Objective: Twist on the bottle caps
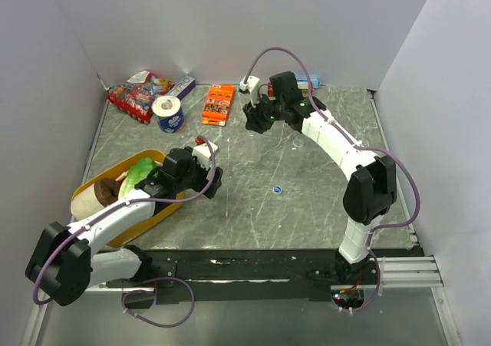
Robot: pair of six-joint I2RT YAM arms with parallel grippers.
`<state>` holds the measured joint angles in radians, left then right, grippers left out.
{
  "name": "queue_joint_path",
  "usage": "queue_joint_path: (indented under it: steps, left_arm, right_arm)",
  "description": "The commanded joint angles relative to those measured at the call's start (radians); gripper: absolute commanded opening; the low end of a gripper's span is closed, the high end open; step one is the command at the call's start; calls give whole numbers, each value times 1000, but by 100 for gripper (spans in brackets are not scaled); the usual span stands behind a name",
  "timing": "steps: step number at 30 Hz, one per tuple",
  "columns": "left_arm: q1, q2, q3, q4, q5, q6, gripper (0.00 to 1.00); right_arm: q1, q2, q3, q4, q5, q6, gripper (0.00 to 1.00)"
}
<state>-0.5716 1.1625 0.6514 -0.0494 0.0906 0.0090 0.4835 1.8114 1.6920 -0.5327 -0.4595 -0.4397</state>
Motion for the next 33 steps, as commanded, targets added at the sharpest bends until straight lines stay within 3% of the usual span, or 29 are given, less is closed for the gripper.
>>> queue_joint_path:
  steps: [1, 15, 23, 24, 33]
  left_arm:
    - [6, 8, 40, 39, 27, -20, 96]
    - [4, 9, 40, 40, 52, 17, 96]
    - [6, 8, 37, 42, 58, 23, 96]
    - [4, 8, 37, 43, 60, 22, 96]
    - [4, 14, 40, 43, 67, 22, 96]
  right_arm:
    - [-6, -73, -14, -12, 16, 1, 28]
    - [-2, -92, -35, 5, 28, 9, 48]
    - [-2, -92, -37, 10, 33, 10, 52]
    - [0, -92, -35, 10, 33, 10, 56]
    - [-2, -98, 70, 7, 30, 45, 66]
